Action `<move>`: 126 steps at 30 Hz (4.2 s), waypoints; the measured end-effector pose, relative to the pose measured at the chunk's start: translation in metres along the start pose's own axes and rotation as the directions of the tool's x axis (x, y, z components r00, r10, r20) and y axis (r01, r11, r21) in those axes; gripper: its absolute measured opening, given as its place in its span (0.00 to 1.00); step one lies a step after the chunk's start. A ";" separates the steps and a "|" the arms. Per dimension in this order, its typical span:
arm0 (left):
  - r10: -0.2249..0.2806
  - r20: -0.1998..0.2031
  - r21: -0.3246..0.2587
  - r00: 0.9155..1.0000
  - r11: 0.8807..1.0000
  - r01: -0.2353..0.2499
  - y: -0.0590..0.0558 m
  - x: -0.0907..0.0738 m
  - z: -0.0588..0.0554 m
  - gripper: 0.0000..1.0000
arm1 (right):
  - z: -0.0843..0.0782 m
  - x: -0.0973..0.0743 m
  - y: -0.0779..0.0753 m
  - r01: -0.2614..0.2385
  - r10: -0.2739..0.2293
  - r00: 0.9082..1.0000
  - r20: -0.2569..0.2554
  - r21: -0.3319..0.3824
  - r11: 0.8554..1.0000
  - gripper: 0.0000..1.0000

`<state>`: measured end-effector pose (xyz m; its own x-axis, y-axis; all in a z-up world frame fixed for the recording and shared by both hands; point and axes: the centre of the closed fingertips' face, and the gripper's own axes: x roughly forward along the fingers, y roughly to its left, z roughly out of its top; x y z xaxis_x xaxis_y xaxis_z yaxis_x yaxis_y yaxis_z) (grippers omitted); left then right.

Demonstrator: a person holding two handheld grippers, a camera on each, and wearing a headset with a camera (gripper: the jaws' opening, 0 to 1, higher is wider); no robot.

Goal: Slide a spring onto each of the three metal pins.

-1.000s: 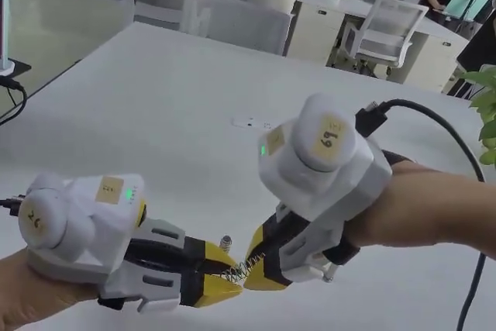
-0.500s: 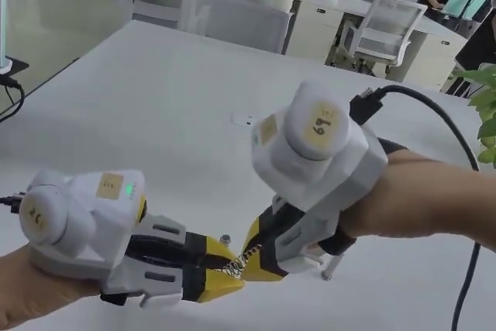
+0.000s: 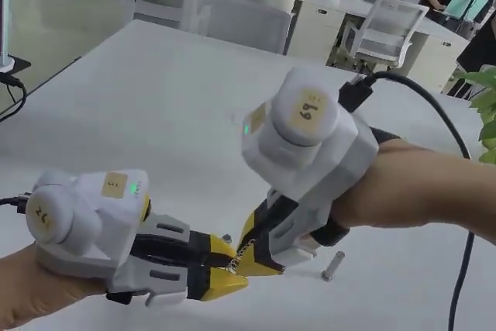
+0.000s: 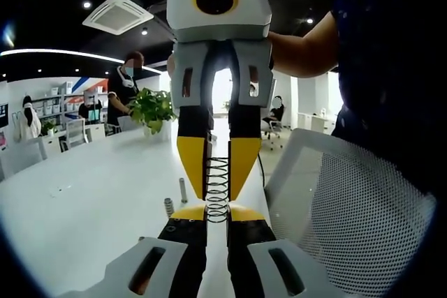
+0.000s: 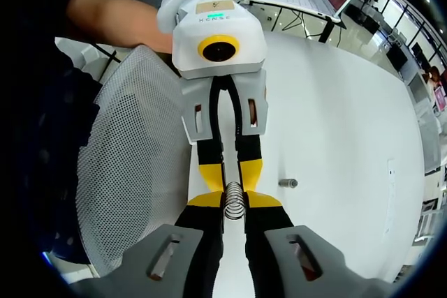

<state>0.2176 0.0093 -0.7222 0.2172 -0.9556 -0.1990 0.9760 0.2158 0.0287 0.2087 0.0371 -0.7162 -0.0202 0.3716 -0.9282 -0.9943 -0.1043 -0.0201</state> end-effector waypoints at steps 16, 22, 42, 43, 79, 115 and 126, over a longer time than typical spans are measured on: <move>-0.011 -0.017 0.000 1.000 1.000 0.011 -0.001 0.003 -0.004 0.03 | -0.002 0.003 0.002 -0.004 0.004 1.000 -0.026 -0.011 1.000 0.07; -0.009 -0.020 -0.005 1.000 1.000 0.009 -0.001 0.003 -0.005 0.03 | -0.002 0.004 0.001 -0.004 0.003 1.000 -0.028 -0.012 1.000 0.07; 0.043 -0.037 -0.066 0.998 0.997 -0.046 0.004 -0.009 -0.015 0.26 | -0.007 -0.001 -0.005 0.015 -0.015 1.000 -0.020 0.002 1.000 0.08; 0.049 -0.035 -0.069 0.998 0.996 -0.051 0.004 -0.010 -0.015 0.28 | -0.007 -0.001 -0.005 0.016 -0.016 1.000 -0.018 0.003 1.000 0.08; 0.185 -0.092 -0.065 0.978 0.979 -0.191 0.023 -0.024 -0.044 0.63 | -0.065 -0.035 -0.044 0.113 -0.108 0.993 -0.046 0.137 0.984 0.08; 0.200 -0.114 -0.038 0.973 0.978 -0.205 0.029 -0.030 -0.046 0.61 | -0.169 -0.017 -0.089 0.159 -0.097 0.975 -0.201 0.317 0.935 0.08; 0.202 -0.117 -0.042 0.972 0.977 -0.208 0.031 -0.029 -0.047 0.61 | -0.178 -0.009 -0.094 0.144 -0.076 0.975 -0.208 0.336 0.931 0.08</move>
<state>0.2407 0.0533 -0.7615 0.4066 -0.8621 -0.3023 0.9079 0.4182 0.0285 0.3206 -0.1212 -0.7722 0.0776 0.1780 -0.9810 -0.9635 0.2664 -0.0279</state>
